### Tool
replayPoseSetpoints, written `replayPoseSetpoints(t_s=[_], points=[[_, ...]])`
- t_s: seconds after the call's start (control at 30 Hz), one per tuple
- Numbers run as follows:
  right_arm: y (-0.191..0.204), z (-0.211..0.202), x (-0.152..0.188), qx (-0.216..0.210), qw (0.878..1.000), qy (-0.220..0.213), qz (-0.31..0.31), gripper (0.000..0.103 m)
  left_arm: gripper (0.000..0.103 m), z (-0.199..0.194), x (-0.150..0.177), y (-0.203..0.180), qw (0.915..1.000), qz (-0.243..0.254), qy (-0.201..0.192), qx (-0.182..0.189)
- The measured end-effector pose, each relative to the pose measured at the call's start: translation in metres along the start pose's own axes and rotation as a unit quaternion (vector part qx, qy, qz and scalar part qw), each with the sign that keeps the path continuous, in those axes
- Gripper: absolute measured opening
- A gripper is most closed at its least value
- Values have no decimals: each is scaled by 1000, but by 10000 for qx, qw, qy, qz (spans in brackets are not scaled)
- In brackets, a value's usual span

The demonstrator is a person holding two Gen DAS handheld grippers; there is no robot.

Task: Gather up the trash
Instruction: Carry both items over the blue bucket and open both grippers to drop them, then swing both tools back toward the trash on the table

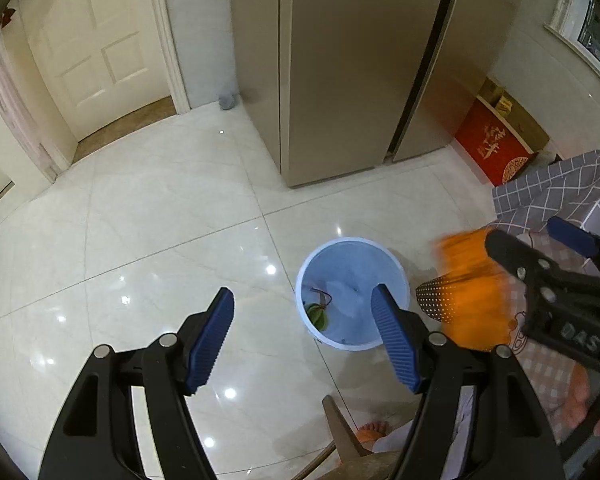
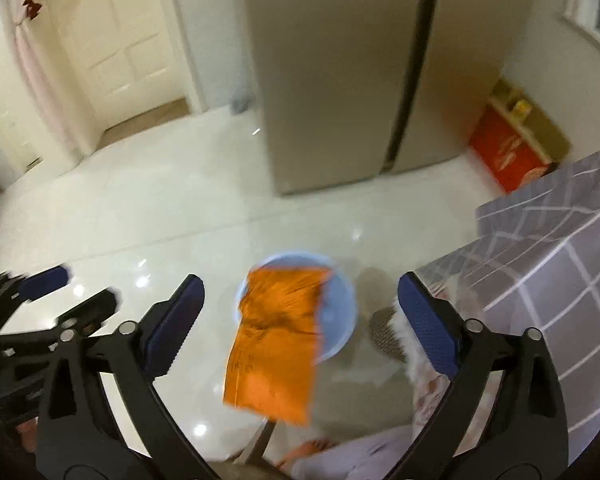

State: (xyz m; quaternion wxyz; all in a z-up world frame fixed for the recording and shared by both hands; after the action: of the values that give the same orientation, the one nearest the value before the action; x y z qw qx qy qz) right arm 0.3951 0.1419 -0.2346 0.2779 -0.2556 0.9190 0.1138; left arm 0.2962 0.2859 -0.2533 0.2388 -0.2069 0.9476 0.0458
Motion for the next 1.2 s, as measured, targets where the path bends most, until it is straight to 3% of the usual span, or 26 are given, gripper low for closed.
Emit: replayPoseSetpoints(t_s=[0.27, 0.53, 0.93, 1.2], points=[[-4, 10, 22, -251, 9987, 431, 111, 95, 69, -9, 1, 0, 9999, -3, -93, -129], [10, -5, 33, -332, 9983, 478, -83, 96, 69, -25, 1, 1, 9995, -67, -237, -175], [15, -68, 30, -556, 9983, -131, -112, 95, 69, -73, 1, -5, 9973, -8, -704, -227], [-6, -119, 31, -487, 9971, -591, 55, 96, 69, -130, -1, -40, 9906, 265, -1340, 76]])
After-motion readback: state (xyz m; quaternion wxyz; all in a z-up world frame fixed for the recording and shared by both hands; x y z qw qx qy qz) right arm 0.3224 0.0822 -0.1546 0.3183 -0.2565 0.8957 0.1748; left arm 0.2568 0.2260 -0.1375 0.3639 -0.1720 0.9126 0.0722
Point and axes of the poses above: each gripper's, at about its wrist camera, not at the fingertips, and z roughly the way its jaws point, y to its left, x to its underside, the point moved 7 cm from there along z, roughly the way its jaws point, and after that the axes turned 3 degrees about z, right-handed, at the moved point
